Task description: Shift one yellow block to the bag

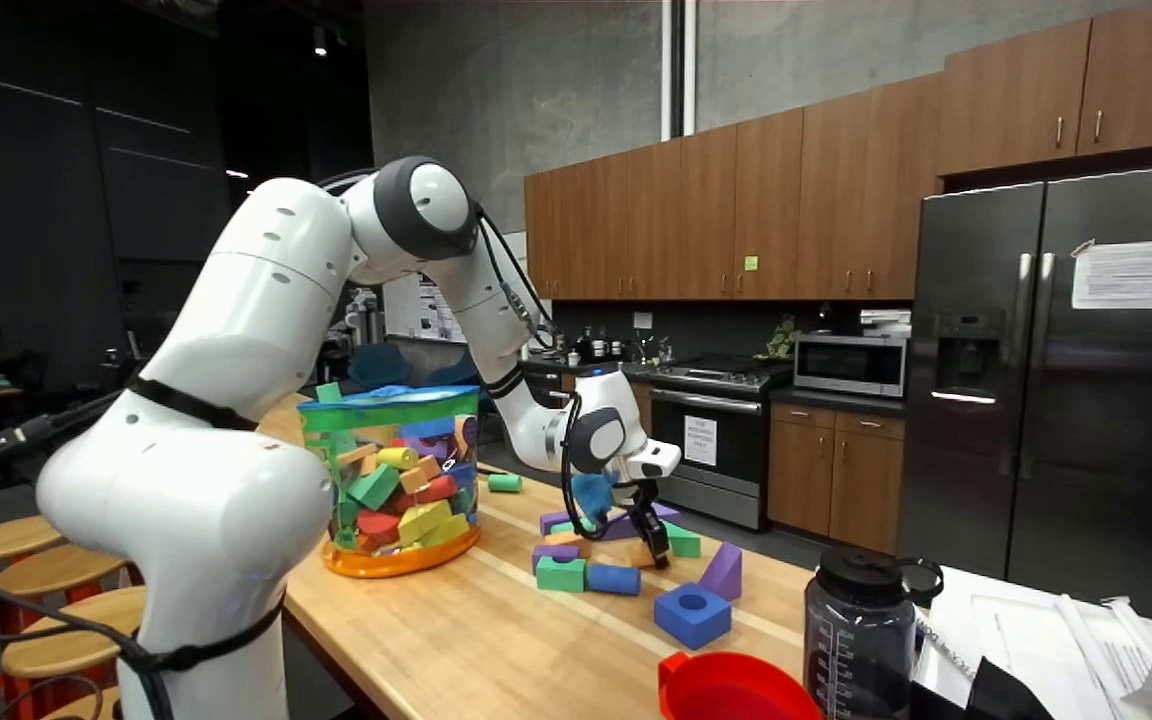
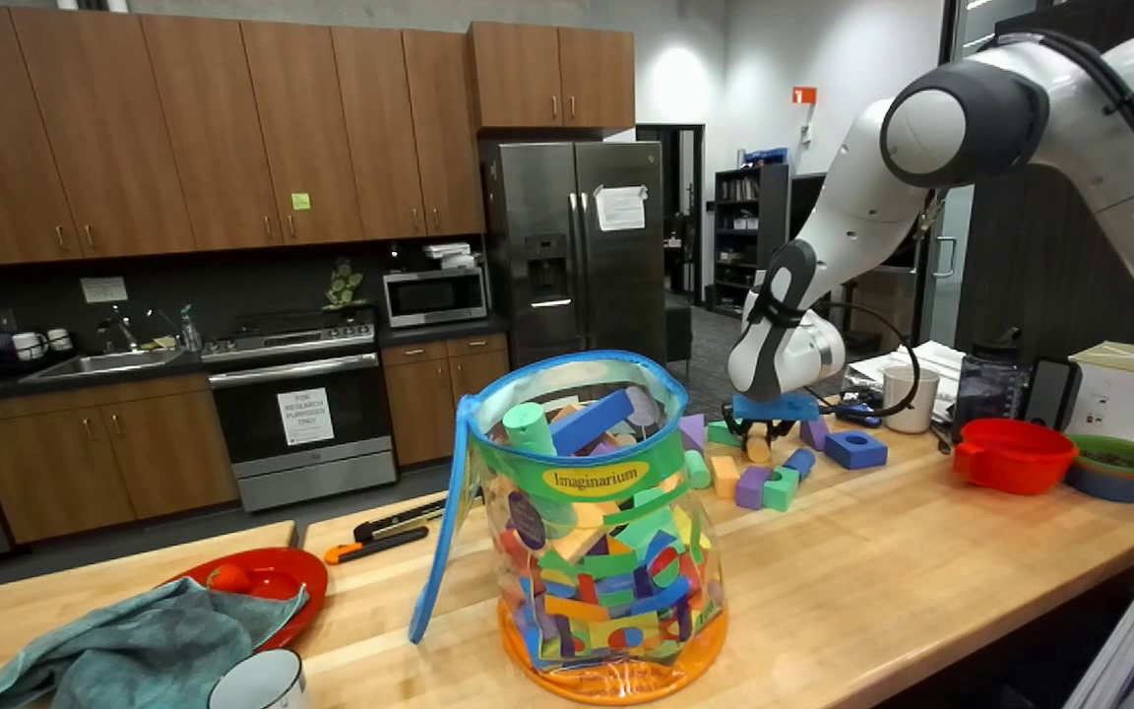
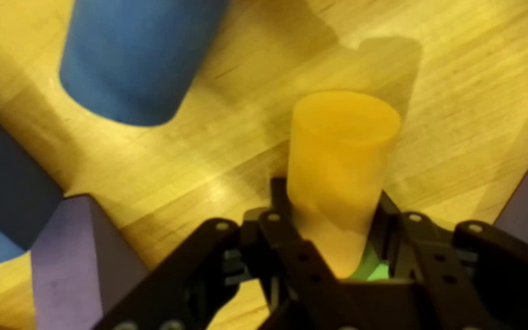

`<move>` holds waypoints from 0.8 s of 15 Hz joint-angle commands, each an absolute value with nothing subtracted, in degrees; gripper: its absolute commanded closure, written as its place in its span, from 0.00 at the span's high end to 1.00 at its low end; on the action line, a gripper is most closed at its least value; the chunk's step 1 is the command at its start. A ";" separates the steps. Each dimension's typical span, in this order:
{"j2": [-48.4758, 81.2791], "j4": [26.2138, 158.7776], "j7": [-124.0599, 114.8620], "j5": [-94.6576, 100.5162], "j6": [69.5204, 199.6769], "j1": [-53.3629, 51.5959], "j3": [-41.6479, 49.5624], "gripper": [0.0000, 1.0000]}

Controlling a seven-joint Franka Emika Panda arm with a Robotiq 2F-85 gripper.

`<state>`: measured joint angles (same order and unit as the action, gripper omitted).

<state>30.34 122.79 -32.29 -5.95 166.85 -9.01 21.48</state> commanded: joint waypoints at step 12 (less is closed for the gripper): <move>16.80 124.60 -43.54 21.62 135.78 -14.97 24.30 0.16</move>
